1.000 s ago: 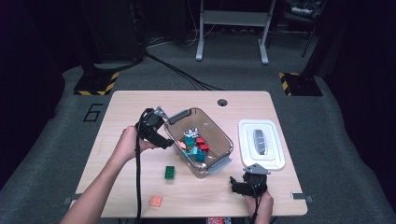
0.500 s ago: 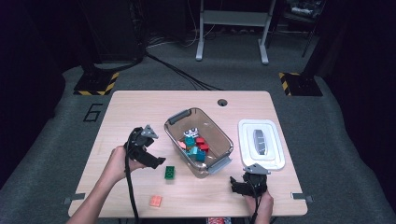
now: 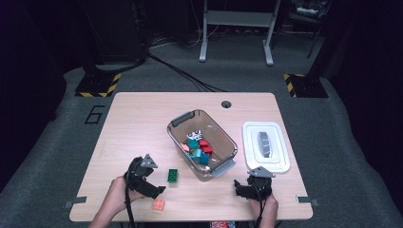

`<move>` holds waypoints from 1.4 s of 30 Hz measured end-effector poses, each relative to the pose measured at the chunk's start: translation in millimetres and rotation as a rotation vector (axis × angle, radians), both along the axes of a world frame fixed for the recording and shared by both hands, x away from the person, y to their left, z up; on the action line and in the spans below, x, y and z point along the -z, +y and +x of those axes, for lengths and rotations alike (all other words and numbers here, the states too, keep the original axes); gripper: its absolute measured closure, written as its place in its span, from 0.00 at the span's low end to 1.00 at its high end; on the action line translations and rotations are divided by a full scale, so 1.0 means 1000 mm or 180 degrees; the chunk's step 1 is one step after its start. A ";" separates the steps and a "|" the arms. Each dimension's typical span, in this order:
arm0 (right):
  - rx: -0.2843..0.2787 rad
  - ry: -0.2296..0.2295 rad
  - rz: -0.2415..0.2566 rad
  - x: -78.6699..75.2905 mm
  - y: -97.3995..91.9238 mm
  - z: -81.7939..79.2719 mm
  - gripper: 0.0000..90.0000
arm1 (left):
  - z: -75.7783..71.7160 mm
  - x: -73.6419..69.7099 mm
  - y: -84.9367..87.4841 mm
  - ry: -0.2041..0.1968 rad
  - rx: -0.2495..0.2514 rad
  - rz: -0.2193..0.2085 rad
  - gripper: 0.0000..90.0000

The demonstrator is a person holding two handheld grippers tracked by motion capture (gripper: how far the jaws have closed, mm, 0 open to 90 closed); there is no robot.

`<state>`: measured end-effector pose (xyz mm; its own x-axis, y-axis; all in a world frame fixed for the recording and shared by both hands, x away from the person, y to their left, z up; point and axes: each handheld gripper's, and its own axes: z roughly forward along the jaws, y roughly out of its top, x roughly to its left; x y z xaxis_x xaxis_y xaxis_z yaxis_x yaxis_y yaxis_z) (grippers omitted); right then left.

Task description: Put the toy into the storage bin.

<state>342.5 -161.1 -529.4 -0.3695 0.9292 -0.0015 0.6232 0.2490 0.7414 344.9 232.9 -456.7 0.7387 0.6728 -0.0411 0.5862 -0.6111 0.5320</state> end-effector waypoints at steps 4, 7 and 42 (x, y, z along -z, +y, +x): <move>0.0000 0.0000 0.0000 0.000 0.000 0.000 0.14 | -0.009 0.013 0.000 0.0021 -0.0057 -0.0011 0.07; -0.0002 0.0000 -0.0002 0.000 0.000 0.000 0.14 | -0.015 0.020 0.001 0.0044 -0.0106 -0.0045 0.06; -0.0001 0.0000 -0.0001 0.000 0.000 0.000 0.14 | -0.024 0.037 0.006 -0.0010 -0.0019 0.0292 0.52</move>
<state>342.5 -161.0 -529.4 -0.3698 0.9291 -0.0017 0.6232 0.2493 0.7413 321.4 238.7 -493.7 0.7347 0.6780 0.0234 0.5883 -0.6539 0.4758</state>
